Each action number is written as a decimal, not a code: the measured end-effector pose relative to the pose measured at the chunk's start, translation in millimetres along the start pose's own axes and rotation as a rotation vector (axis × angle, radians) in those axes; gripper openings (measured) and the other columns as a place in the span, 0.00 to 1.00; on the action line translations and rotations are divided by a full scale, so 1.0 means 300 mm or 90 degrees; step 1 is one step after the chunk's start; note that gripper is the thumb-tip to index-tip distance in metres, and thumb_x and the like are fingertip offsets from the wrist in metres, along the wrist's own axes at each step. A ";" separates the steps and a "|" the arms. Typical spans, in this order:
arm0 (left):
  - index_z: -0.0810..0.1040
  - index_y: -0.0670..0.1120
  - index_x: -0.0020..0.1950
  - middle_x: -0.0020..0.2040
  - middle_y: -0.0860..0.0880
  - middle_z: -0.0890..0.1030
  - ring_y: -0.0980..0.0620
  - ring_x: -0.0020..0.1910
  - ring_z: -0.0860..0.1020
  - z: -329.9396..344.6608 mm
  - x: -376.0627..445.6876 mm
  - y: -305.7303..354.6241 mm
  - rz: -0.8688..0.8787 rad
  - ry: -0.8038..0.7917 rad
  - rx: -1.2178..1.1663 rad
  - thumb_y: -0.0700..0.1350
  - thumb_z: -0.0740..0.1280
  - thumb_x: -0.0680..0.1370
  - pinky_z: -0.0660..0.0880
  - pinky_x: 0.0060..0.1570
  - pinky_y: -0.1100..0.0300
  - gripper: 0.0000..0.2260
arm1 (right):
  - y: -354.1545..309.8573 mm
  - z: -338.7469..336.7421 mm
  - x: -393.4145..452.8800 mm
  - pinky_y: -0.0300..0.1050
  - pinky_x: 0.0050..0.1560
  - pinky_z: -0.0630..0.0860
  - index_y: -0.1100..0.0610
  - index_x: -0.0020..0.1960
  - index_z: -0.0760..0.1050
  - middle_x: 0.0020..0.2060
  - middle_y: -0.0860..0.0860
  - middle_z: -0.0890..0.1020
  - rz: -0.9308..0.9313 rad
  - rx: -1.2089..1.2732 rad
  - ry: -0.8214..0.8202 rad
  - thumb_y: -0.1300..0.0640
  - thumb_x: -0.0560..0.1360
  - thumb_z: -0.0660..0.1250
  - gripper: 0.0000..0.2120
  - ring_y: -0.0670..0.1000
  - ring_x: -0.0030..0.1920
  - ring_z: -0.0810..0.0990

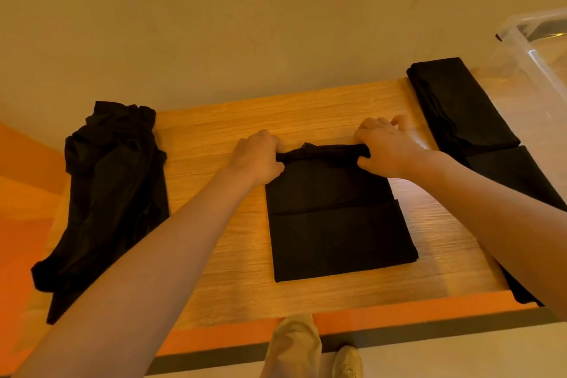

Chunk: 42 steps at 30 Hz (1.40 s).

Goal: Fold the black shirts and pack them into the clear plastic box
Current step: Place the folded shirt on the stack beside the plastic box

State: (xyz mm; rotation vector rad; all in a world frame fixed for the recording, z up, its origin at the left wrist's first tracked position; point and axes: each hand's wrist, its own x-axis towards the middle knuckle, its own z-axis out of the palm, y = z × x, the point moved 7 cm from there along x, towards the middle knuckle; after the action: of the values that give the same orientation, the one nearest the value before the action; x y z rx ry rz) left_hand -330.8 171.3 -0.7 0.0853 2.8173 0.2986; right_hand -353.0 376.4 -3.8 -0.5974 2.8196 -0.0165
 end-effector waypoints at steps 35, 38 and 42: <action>0.79 0.53 0.53 0.53 0.59 0.78 0.61 0.56 0.73 0.175 -0.684 0.053 0.191 0.287 -0.201 0.49 0.61 0.76 0.57 0.58 0.58 0.09 | -0.049 0.088 -0.617 0.42 0.68 0.54 0.48 0.69 0.67 0.60 0.46 0.76 -0.180 0.251 0.235 0.45 0.75 0.60 0.24 0.44 0.63 0.70; 0.78 0.48 0.60 0.61 0.52 0.78 0.55 0.62 0.72 0.153 -0.615 0.126 0.148 0.342 -0.195 0.49 0.58 0.80 0.57 0.62 0.61 0.13 | -0.130 0.055 -0.560 0.44 0.69 0.58 0.55 0.69 0.69 0.65 0.52 0.75 -0.155 0.235 0.304 0.48 0.78 0.57 0.22 0.49 0.66 0.70; 0.62 0.45 0.76 0.77 0.48 0.60 0.52 0.76 0.55 0.203 -0.466 0.209 0.046 0.257 -0.173 0.51 0.51 0.84 0.48 0.72 0.59 0.21 | -0.247 0.127 -0.439 0.51 0.75 0.56 0.55 0.76 0.59 0.76 0.52 0.60 -0.107 0.148 0.236 0.47 0.81 0.50 0.26 0.52 0.76 0.58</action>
State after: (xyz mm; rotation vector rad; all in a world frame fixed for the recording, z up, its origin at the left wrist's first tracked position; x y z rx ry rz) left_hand -177.5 231.8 -2.8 0.0741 3.1375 0.7928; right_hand -197.7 363.0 -3.1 -0.8470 3.0401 -0.5296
